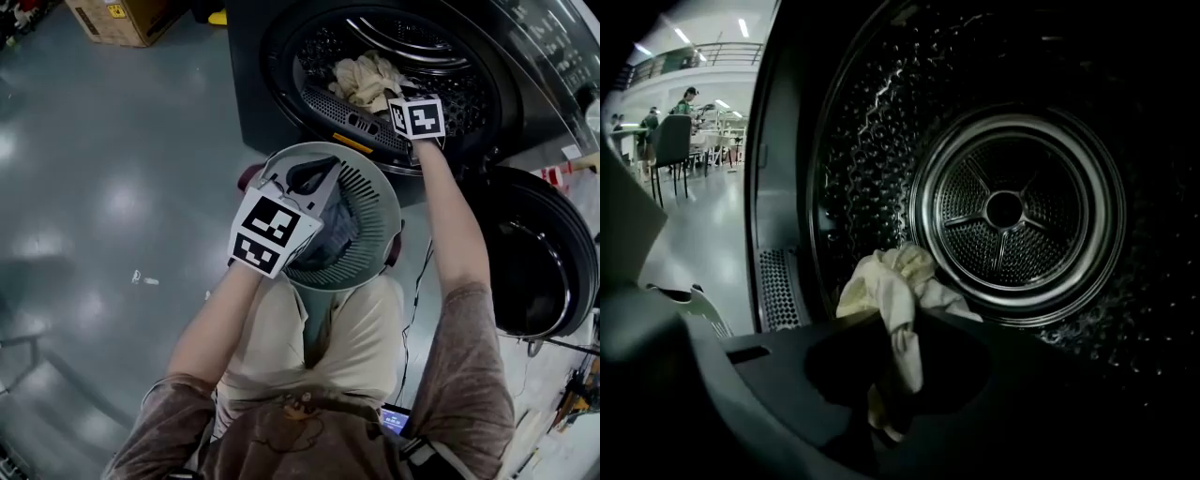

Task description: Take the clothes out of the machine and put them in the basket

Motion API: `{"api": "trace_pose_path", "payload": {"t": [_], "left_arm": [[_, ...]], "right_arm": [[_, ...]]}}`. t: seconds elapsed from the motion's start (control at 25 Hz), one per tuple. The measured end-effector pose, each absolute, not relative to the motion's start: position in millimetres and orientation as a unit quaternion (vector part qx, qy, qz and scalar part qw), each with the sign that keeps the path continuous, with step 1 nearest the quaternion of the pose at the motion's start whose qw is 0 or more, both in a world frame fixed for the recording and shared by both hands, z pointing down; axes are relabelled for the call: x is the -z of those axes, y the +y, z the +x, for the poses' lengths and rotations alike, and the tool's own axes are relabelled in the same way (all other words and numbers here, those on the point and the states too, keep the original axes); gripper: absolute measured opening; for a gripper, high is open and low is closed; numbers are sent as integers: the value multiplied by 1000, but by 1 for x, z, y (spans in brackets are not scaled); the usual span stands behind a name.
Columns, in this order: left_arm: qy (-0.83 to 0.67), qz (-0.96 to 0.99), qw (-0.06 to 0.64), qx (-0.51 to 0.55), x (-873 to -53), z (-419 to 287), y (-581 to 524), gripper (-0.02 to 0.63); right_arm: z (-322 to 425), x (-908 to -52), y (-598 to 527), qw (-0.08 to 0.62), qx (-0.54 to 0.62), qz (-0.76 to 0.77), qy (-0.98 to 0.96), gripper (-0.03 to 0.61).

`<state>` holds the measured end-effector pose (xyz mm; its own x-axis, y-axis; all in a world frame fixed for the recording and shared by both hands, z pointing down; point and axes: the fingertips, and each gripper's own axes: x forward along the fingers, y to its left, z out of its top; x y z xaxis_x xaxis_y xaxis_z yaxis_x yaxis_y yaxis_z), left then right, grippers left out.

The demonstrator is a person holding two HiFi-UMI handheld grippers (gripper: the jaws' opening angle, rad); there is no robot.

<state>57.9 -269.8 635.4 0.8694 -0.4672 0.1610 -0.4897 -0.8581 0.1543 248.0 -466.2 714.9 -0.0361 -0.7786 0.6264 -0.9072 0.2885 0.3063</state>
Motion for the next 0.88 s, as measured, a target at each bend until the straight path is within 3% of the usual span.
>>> {"api": "trace_pose_path", "payload": {"t": [0.88], "left_arm": [[-272, 959, 56, -60, -615, 75, -248, 3]], "right_arm": [[192, -641, -317, 266, -72, 546, -791, 51]]}}
